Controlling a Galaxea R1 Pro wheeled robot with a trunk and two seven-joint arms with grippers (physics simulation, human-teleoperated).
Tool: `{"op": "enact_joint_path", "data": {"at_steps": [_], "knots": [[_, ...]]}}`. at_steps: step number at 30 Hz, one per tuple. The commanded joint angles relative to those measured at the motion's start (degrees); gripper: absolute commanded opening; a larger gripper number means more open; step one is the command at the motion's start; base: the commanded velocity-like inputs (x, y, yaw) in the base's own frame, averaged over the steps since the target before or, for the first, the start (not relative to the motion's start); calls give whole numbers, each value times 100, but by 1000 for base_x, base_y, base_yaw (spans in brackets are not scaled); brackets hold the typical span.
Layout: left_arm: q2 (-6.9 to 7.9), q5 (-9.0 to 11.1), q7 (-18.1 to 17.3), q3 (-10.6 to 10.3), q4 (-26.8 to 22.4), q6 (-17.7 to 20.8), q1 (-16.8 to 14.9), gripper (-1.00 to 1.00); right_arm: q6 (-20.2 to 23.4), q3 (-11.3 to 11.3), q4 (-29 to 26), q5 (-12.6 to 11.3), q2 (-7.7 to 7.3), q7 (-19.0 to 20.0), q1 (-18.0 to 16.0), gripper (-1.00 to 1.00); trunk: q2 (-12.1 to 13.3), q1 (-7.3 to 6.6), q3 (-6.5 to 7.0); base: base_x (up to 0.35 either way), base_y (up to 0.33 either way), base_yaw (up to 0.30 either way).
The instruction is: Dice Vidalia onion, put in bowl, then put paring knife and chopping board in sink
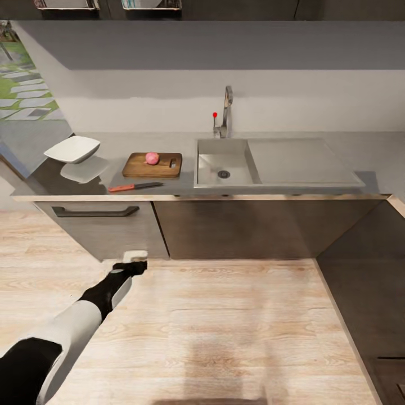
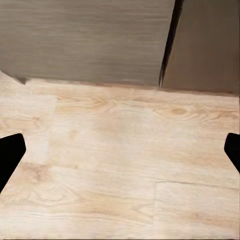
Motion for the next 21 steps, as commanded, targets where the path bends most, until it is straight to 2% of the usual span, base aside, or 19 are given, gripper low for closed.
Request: {"op": "enact_joint_path", "data": {"at_steps": [1,2,3,6,8,12,16,18,19,20,21], "knots": [[-89,43,-14,-147,603,-462,-5,100,-8,50,-60,-51,-40,-25,-3,100,-10,3,-7,0,0,0],[-134,43,-51,-179,894,-675,-5,100,-4,49,-86,-51,-56,-25,-3,100,-10,3,-7,0,0,0],[-208,44,-139,-227,1443,-1061,-5,100,8,48,-135,-51,-84,-25,-3,100,-10,3,-7,0,0,0],[-302,53,-416,-282,2206,-1709,5,100,128,47,-257,-51,-121,-25,-6,100,-10,3,-7,0,0,0],[-320,57,-562,-295,2384,-1911,76,100,290,46,-374,-51,-139,-28,-16,100,-10,3,-7,0,0,0],[-320,64,-696,-306,2533,-2438,535,100,849,46,-965,-46,-209,-36,-38,100,-10,3,-7,0,0,0],[-230,70,-682,-305,2573,-3909,1262,100,1454,48,-1659,-34,-244,-41,-89,100,-10,3,-7,0,0,0],[-206,70,-675,-305,2580,-4268,1677,100,1621,52,-1814,30,-245,-42,-237,100,-10,3,-7,0,0,0],[-200,71,-674,-305,2583,-4406,1867,100,1689,53,-1853,108,-245,-42,-337,100,-10,3,-7,0,0,0],[-198,71,-664,-307,2586,-4923,2270,100,1881,54,-1899,415,-244,-36,-555,100,-10,3,-7,0,0,0],[-206,71,-660,-306,2587,-5166,2419,100,1960,53,-1907,541,-244,-29,-613,100,-10,3,-7,0,0,0]]}}
